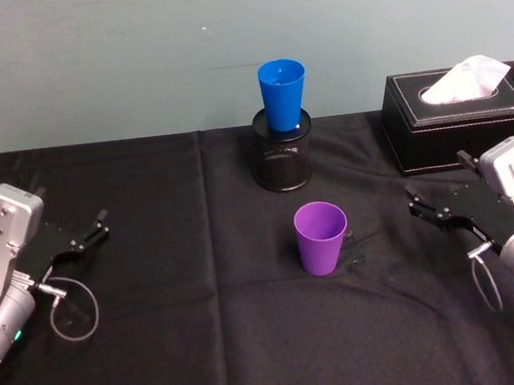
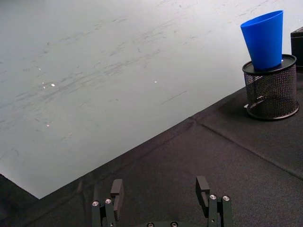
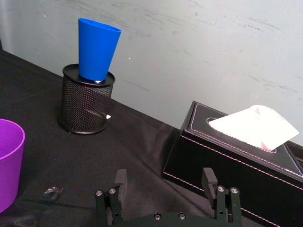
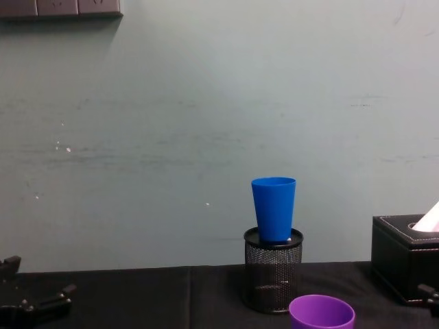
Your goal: Pick up one cup with a gripper and tap it against the other cup.
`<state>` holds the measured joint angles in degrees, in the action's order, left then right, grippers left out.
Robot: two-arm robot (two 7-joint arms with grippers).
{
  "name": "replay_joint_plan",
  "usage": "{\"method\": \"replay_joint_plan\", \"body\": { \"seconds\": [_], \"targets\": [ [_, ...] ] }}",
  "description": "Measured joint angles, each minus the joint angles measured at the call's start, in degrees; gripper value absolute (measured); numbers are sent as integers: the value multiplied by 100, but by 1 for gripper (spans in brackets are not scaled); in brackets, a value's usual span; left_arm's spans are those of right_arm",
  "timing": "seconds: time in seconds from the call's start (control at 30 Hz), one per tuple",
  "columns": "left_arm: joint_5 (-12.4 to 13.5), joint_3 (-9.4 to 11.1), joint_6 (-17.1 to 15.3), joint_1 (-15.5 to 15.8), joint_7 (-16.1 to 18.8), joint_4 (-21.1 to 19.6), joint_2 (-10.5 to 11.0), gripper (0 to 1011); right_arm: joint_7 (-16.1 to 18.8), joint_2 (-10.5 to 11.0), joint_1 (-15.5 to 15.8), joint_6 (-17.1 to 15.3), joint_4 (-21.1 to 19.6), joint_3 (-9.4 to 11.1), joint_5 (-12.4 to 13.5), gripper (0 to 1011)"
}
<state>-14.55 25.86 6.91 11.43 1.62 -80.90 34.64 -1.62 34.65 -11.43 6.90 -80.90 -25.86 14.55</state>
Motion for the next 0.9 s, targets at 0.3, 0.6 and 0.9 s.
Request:
{"method": "replay_joint_plan", "body": {
  "seconds": [0.3, 0.6, 0.9],
  "targets": [
    [0, 0, 0, 0, 0, 0, 0, 1000, 0, 0, 0, 0, 0, 0, 0, 1003],
    [0, 0, 0, 0, 0, 0, 0, 1000, 0, 0, 0, 0, 0, 0, 0, 1003],
    [0, 0, 0, 0, 0, 0, 0, 1000, 0, 0, 0, 0, 0, 0, 0, 1003]
  ]
}}
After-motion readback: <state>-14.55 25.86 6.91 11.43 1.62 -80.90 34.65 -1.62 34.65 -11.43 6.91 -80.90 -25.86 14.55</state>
